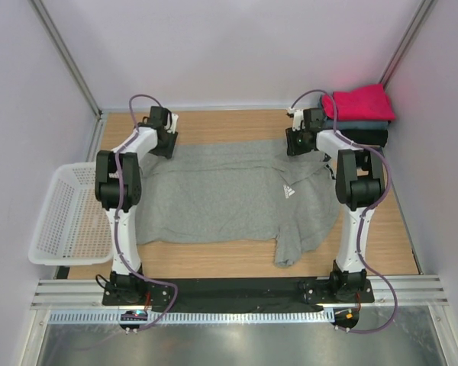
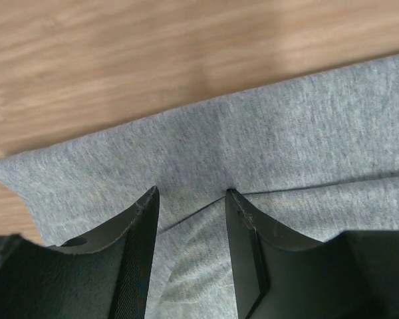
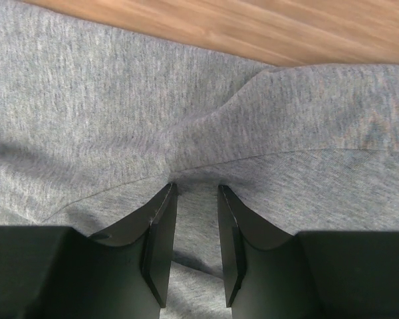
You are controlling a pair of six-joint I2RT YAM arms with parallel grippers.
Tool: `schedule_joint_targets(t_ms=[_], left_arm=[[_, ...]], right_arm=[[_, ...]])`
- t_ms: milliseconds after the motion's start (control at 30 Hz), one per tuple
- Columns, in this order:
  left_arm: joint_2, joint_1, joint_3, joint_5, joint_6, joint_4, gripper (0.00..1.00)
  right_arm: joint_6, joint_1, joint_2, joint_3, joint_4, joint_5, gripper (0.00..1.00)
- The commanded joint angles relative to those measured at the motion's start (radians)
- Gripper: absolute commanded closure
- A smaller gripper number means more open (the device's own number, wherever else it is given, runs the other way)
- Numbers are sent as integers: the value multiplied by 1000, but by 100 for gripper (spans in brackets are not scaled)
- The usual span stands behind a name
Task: Fold and stack the t-shirts
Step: Fold the tshirt
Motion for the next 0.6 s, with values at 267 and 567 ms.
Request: schedule_joint_targets(t_ms=[267, 567], left_arm=[[203, 15, 329, -45, -1, -148, 53], [-138, 4, 236, 18, -70, -77, 47]], right_arm=[[45, -18, 147, 210, -147, 64, 63], [4, -28, -153, 115, -63, 39, 61]])
